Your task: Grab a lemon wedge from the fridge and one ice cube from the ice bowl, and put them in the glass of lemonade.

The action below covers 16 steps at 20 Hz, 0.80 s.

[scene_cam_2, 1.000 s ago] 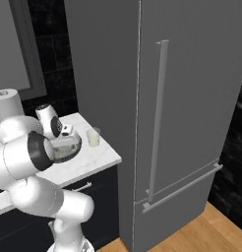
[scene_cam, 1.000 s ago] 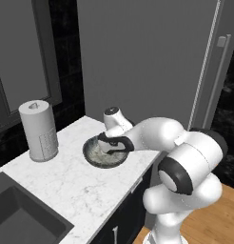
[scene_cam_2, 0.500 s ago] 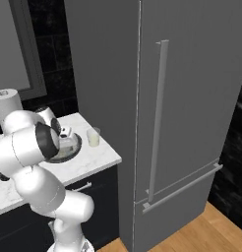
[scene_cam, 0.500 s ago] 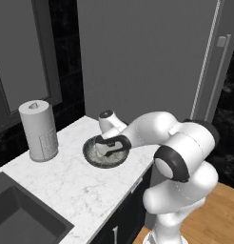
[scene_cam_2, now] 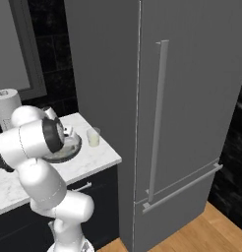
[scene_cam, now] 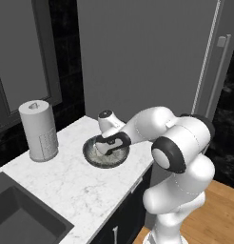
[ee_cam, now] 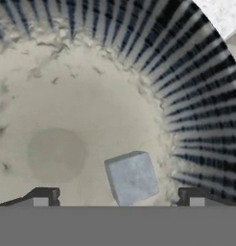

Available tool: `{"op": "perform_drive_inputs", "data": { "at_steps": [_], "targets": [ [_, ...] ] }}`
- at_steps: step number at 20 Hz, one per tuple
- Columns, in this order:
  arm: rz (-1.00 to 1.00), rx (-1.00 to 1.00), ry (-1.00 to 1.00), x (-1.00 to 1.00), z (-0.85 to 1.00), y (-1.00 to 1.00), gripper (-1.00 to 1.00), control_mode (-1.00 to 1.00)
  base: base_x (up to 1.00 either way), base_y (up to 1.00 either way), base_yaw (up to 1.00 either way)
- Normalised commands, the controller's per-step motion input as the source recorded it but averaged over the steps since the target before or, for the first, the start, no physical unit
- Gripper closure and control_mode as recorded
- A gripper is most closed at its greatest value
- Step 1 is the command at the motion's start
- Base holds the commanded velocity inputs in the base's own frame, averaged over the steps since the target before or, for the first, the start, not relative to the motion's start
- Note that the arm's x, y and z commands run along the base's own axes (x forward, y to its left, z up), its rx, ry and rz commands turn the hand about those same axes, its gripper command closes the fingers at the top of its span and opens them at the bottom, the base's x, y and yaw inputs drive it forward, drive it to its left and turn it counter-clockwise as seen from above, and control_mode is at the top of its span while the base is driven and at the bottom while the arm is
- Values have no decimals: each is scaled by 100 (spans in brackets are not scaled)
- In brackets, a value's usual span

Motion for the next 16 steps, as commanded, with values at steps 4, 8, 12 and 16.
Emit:
{"op": "perform_drive_inputs", "data": {
  "at_steps": [4, 8, 12, 16],
  "targets": [
    [0, 0, 0, 10, -7, -3, -100, -100, 0, 0, 0],
    [0, 0, 0, 1, -11, -4, -100, -100, 0, 0, 0],
    [0, 0, 0, 0, -9, -1, -100, -100, 0, 0, 0],
    [0, -1, 0, 0, 0, 0, -100, -100, 0, 0, 0]
  ]
}}
